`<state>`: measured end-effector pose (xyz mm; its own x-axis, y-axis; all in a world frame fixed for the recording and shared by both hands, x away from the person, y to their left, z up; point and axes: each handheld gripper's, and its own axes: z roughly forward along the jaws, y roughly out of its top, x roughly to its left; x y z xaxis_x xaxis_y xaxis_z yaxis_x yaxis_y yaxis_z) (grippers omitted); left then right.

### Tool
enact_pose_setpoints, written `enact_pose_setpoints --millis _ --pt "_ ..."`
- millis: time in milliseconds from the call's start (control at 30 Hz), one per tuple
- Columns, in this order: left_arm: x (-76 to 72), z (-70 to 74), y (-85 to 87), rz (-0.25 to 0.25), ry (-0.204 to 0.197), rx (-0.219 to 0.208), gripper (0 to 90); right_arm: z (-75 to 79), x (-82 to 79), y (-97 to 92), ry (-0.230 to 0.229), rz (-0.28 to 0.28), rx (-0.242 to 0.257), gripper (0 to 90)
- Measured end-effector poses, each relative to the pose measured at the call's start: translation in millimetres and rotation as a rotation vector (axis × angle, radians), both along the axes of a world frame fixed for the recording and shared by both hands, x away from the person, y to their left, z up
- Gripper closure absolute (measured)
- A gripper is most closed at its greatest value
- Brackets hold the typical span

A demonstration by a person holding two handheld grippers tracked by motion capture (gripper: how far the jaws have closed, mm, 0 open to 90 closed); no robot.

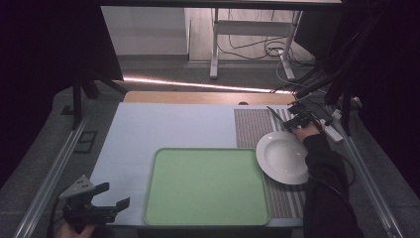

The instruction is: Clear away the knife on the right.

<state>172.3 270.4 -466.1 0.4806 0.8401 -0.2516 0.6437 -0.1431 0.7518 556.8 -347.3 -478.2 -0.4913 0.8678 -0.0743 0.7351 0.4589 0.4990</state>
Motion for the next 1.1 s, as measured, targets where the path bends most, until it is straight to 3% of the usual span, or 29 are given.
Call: enact_pose_setpoints --millis 233,467,867,1100 --pt "0.0 0.2 -0.5 0.0 0.0 0.004 4.3 11.5 -7.4 -21.2 -0.02 -0.033 0.027 77.9" --pt "-0.3 0.3 -0.7 0.0 -0.002 0.005 4.3 25.4 -18.4 -22.7 -0.03 -0.019 0.039 77.9" --pt "-0.5 0.5 -1.1 -0.001 -0.005 0.009 4.3 36.3 -40.6 -2.4 -0.033 0.062 0.053 77.9" --pt "-0.5 0.5 -1.0 -0.001 -0.006 0.008 4.3 34.7 -55.9 17.8 -0.023 0.119 0.051 77.9"
